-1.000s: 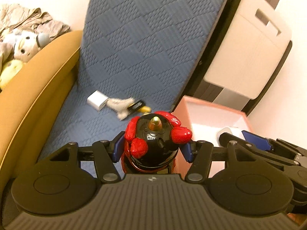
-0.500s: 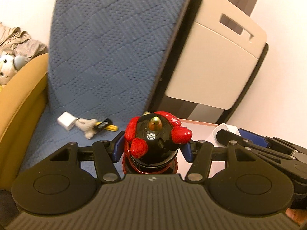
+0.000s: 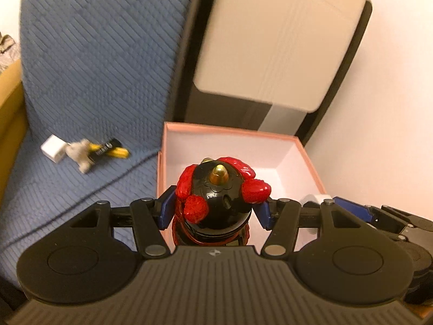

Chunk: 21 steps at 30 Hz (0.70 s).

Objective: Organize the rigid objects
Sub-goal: 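Lower both held objects into the pink box and open both tools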

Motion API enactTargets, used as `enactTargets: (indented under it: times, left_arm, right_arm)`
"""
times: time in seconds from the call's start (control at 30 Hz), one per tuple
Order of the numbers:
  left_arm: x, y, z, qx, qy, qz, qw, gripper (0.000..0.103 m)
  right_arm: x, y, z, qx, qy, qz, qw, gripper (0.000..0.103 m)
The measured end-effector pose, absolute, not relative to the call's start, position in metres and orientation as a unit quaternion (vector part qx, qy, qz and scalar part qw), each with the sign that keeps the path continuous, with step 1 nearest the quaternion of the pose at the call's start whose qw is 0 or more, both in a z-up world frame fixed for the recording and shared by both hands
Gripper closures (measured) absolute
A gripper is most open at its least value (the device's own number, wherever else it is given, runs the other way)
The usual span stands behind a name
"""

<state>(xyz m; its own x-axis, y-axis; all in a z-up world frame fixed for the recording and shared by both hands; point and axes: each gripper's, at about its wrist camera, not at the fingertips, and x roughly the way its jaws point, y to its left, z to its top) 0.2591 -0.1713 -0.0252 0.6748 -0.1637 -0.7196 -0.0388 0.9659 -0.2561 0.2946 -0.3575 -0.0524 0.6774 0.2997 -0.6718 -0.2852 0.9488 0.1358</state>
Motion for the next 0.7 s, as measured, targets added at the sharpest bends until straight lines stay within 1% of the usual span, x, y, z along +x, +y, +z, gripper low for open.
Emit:
enactTargets:
  times: [0.33,0.4,0.47,0.63,0.7]
  left_arm:
    - [0.286,-0.212,-0.091,-0.099,0.462,-0.038,0.881,0.039]
    - [0.289,-0.217,-0.101,-0.098,0.473,-0.039,0.875,0.039]
    - [0.293,-0.221,-0.108,-0.095,0.483,-0.038,0.870,0.039]
    - [0.298,-0.226,-0.121,-0.083,0.505,-0.037,0.858,0.038]
    - [0.299,-0.227,-0.121,-0.076,0.504,-0.035,0.860,0.037]
  right_arm:
    - [0.318,-0.382,-0.131,0.013,0.449,0.143,0.882,0.057]
    - [0.319,-0.383,-0.145,0.016,0.465,0.145,0.873,0.058]
    - [0.320,-0.384,-0.154,0.015,0.473,0.148,0.868,0.060]
    - [0.326,-0.382,-0.169,0.012,0.486,0.150,0.861,0.060]
    - [0.327,-0.383,-0.170,0.018,0.489,0.151,0.859,0.060]
